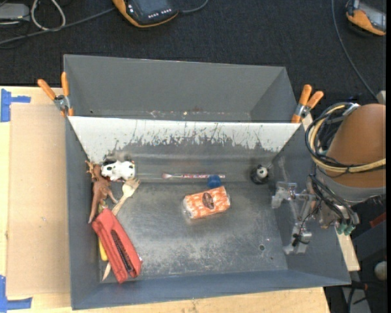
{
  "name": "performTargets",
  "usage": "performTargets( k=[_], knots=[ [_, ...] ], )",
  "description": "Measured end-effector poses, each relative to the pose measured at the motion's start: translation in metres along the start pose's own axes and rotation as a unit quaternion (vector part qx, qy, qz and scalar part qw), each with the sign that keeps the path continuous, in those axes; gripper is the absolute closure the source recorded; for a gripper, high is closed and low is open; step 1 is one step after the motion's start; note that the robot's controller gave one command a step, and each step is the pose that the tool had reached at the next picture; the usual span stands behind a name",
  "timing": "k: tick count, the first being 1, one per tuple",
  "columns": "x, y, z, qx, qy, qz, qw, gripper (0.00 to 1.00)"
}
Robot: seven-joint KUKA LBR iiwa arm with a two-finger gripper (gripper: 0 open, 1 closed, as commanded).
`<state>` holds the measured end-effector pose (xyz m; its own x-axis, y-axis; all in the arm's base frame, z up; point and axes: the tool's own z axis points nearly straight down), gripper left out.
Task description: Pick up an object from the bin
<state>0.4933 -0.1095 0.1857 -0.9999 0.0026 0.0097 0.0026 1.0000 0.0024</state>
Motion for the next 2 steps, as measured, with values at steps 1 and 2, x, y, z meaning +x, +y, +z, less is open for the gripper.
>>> performTargets(
  k=[1,2],
  knots=[
    [-0.002,0.001,-0.004,0.001,-0.0041,-0.002,1.0,0.0],
    [-0.047,0.09,0.051,0.001,-0.0047,-0.037,0.9993,0.0]
  ],
)
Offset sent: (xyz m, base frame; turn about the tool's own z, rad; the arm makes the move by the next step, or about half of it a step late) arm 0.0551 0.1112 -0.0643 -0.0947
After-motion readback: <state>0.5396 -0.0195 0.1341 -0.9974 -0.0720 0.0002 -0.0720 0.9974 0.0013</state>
